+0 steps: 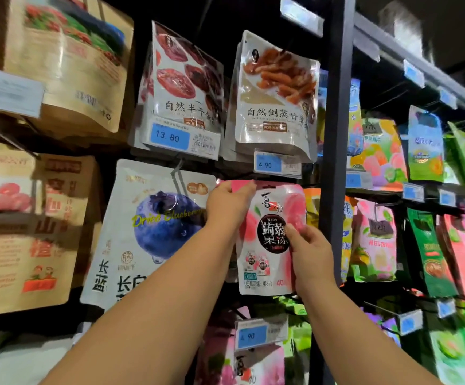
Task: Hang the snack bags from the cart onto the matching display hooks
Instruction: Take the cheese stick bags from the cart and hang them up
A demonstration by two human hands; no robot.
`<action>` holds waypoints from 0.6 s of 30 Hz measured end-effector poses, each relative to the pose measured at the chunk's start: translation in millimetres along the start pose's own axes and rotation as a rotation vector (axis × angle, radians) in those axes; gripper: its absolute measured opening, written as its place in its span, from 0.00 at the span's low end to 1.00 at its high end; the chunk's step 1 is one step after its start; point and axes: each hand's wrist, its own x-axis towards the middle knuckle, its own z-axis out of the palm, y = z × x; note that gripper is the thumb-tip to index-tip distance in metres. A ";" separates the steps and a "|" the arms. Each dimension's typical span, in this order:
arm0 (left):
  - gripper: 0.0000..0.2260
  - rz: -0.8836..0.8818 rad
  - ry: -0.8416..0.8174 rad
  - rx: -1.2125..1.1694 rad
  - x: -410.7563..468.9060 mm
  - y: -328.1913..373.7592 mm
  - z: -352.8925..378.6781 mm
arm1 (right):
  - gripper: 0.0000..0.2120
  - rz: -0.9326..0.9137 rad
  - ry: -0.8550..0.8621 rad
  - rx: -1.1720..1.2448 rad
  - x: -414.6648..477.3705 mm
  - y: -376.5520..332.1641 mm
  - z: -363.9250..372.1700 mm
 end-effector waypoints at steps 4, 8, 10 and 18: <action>0.08 0.025 -0.001 0.039 3.8 2.8 3.2 | 0.02 -0.004 0.010 0.028 3.5 -1.9 0.8; 0.08 -0.001 0.005 0.031 10.9 4.2 5.6 | 0.03 0.026 0.004 0.000 10.4 -6.2 0.7; 0.09 -0.017 0.003 0.033 16.3 1.5 6.5 | 0.04 0.051 -0.001 -0.009 13.5 -7.4 1.8; 0.08 -0.075 0.045 0.030 22.7 0.8 6.3 | 0.05 0.110 -0.039 -0.022 21.2 -4.9 5.5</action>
